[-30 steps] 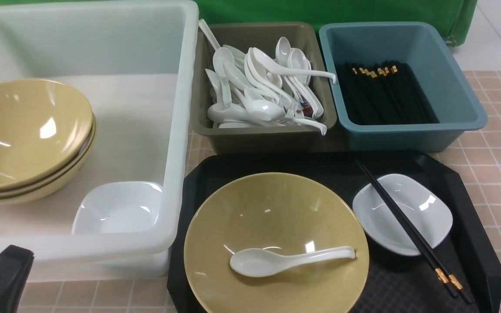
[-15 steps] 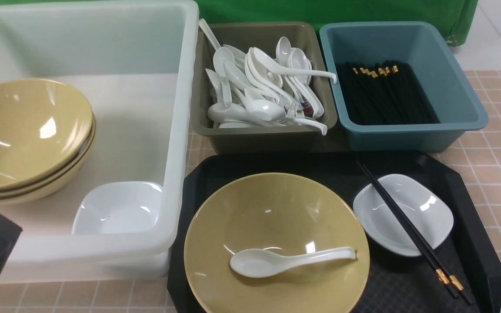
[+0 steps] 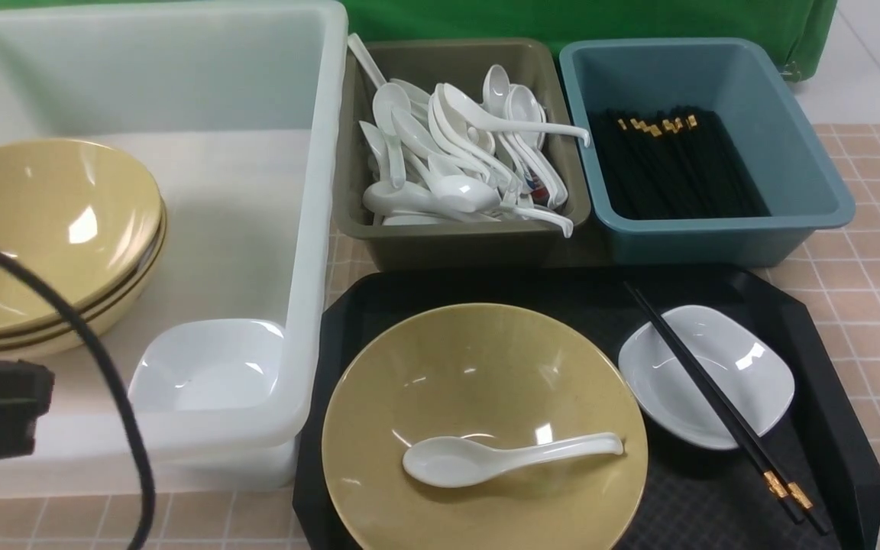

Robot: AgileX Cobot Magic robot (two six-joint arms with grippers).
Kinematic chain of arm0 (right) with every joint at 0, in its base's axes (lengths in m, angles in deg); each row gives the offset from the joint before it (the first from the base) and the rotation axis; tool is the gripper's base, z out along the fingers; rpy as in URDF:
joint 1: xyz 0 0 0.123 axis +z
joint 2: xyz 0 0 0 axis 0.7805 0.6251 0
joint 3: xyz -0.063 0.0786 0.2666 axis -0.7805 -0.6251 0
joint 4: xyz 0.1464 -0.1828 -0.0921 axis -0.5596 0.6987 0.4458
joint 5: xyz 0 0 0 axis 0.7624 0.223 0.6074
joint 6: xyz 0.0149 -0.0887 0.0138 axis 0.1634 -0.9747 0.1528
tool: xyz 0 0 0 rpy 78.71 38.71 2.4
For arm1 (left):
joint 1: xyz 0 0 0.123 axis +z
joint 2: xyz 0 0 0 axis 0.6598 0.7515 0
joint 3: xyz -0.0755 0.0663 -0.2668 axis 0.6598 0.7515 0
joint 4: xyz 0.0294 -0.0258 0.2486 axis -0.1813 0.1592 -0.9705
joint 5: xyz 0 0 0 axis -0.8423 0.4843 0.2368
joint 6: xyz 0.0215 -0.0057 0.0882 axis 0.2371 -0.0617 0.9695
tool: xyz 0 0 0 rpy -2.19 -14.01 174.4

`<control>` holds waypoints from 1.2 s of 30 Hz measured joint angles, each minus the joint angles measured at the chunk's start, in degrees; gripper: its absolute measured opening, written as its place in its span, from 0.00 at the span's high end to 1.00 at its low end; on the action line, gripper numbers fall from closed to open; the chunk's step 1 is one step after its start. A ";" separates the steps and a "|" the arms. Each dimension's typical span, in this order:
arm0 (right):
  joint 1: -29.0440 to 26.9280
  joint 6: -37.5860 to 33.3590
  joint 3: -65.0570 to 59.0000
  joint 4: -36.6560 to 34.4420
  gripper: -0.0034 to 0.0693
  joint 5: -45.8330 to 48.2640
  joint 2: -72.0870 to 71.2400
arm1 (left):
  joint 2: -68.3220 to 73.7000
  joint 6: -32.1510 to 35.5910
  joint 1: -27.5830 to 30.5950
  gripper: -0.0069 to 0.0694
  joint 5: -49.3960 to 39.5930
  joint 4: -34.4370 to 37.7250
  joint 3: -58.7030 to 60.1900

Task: On brown table put chopsticks spoon bowls plates into blue grey white boxes.
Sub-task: 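Move the grippers toward the tableware on the black tray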

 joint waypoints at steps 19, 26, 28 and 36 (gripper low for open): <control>13.22 3.53 21.07 8.39 0.71 2.71 45.93 | 29.87 0.10 -28.74 0.91 0.11 -5.02 -16.59; 13.22 6.45 22.25 9.07 0.31 -2.02 56.83 | 32.17 0.25 -28.74 0.91 0.11 -7.21 -16.70; 13.22 6.51 22.25 9.52 0.28 -2.15 57.95 | 32.17 0.30 -28.74 0.91 0.11 -7.45 -16.77; 13.22 7.15 22.27 10.07 0.34 -3.10 62.08 | 32.17 0.44 -28.74 0.91 1.57 -8.26 -16.77</control>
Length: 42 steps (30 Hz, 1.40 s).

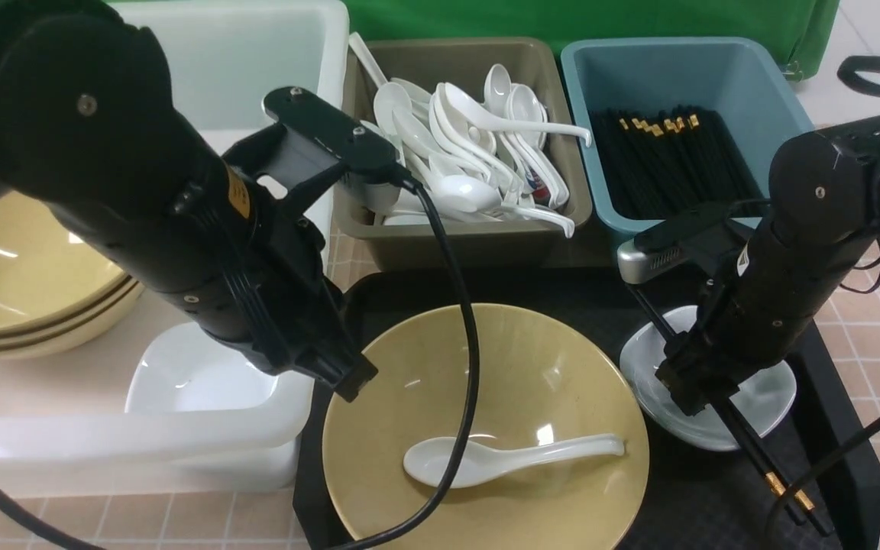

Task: On brown table put chopsticks spoon bowls plates into blue grey white boxes.

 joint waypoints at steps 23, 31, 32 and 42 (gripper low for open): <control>-0.64 0.30 11.76 0.24 0.74 0.06 -10.44 | 0.33 0.43 0.00 0.91 2.92 1.16 -0.04; -6.13 2.93 27.57 0.83 0.74 -13.58 -2.87 | 1.03 -0.02 0.00 0.91 5.12 1.21 -0.04; -6.76 3.56 30.64 0.83 0.74 -14.50 -0.24 | 1.03 -0.19 0.00 0.91 5.24 1.21 -0.04; -10.39 7.15 49.70 0.95 0.74 -14.00 21.62 | 1.03 -0.40 0.00 0.91 2.29 1.21 -0.04</control>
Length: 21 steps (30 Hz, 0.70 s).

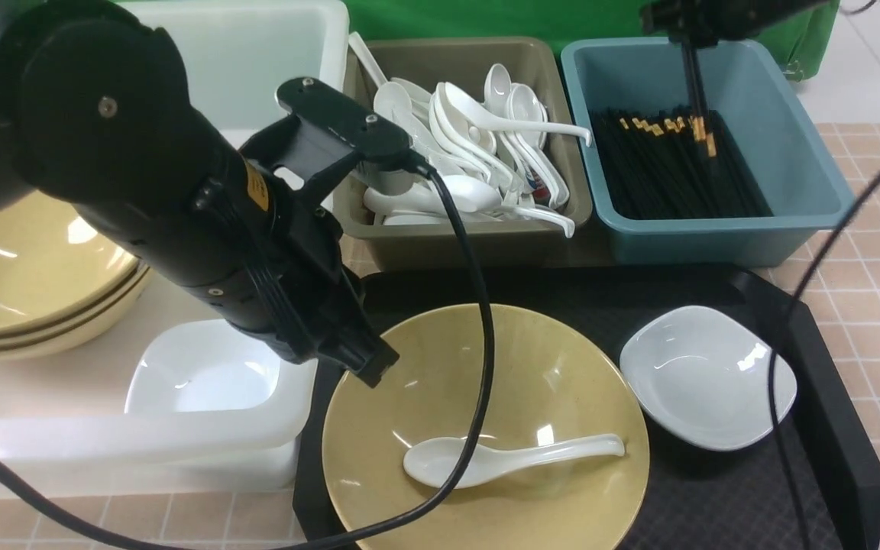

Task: On brown table put chopsticks spoon bowls plates into blue grey white boxes.

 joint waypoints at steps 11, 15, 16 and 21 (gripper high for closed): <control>-0.36 5.75 4.19 0.04 0.55 6.31 7.83 | -0.06 0.00 0.00 0.91 -1.40 -1.10 0.00; -0.36 4.40 11.08 0.06 0.36 15.08 4.47 | -2.18 0.00 0.00 0.91 -0.94 -2.08 0.00; -0.36 3.24 12.89 0.06 0.33 17.35 3.56 | -2.85 -0.07 0.00 0.91 -0.88 -2.08 0.00; -0.36 -4.67 21.94 0.00 0.27 30.90 -1.28 | -9.59 -1.87 0.00 0.91 -1.11 -2.14 0.00</control>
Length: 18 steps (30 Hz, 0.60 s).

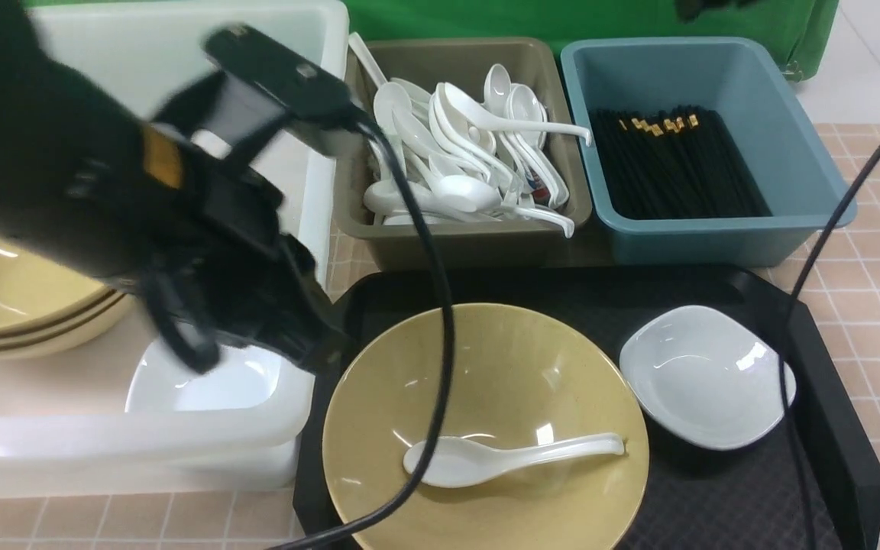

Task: On brown table put chopsticks spoon bowls plates into blue grey white boxes.
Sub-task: 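Reach down and grasp the white spoon resting in the bowl with the right gripper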

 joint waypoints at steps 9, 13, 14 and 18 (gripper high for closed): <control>9.16 -10.99 -13.28 -2.15 0.26 3.65 -17.80 | -13.24 -4.90 0.00 0.91 -5.90 -1.79 1.00; 15.00 -16.09 -25.47 -2.88 0.26 3.73 -24.41 | -17.51 -5.15 0.00 0.91 -5.90 -1.50 4.76; 17.63 -18.60 -31.29 -3.02 0.26 3.79 -26.95 | -19.60 -5.21 0.00 0.91 -5.79 -1.38 7.58; 24.40 -22.75 -45.49 -2.96 0.26 3.73 -30.64 | -23.52 -5.60 0.00 0.91 -3.65 -0.76 15.50</control>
